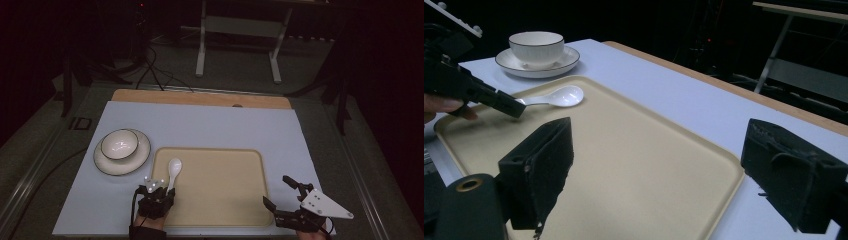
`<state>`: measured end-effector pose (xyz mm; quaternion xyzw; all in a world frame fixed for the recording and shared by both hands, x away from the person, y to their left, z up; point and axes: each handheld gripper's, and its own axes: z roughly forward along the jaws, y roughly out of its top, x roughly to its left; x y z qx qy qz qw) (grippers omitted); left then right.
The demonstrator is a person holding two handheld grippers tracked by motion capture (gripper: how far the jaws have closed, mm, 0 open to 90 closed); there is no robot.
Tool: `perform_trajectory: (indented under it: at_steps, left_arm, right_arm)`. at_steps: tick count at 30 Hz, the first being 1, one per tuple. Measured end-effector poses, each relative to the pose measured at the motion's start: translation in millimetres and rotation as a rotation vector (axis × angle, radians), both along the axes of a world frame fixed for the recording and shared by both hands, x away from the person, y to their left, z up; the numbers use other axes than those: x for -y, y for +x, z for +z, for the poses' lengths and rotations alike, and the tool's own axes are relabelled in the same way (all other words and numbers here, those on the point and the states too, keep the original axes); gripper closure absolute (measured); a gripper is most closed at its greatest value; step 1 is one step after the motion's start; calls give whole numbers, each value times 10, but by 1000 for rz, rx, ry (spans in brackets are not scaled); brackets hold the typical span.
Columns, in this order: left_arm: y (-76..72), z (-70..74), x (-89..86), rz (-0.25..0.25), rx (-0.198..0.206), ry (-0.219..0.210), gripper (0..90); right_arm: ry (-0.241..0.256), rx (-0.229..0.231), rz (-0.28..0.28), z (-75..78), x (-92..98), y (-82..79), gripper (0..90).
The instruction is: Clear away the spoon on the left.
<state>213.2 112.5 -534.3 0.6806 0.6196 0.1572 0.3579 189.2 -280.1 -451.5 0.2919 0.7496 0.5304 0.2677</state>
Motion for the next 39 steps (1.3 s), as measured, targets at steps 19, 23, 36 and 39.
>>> perform_trajectory:
  at_steps: [19,23,36,39]
  left_arm:
    - [28,48,33,-29,-10,32,579]
    - [14,184,21,-56,10,29,538]
    - [83,423,-47,-252,59,24,22]
    - [99,431,-68,-291,86,7,7]
  right_arm:
    - [-1,-3,4,-3,0,7,136]
    - [1,-4,2,-4,2,8,136]
    - [1,-4,3,-7,2,12,136]
    - [1,-4,4,-7,1,12,136]
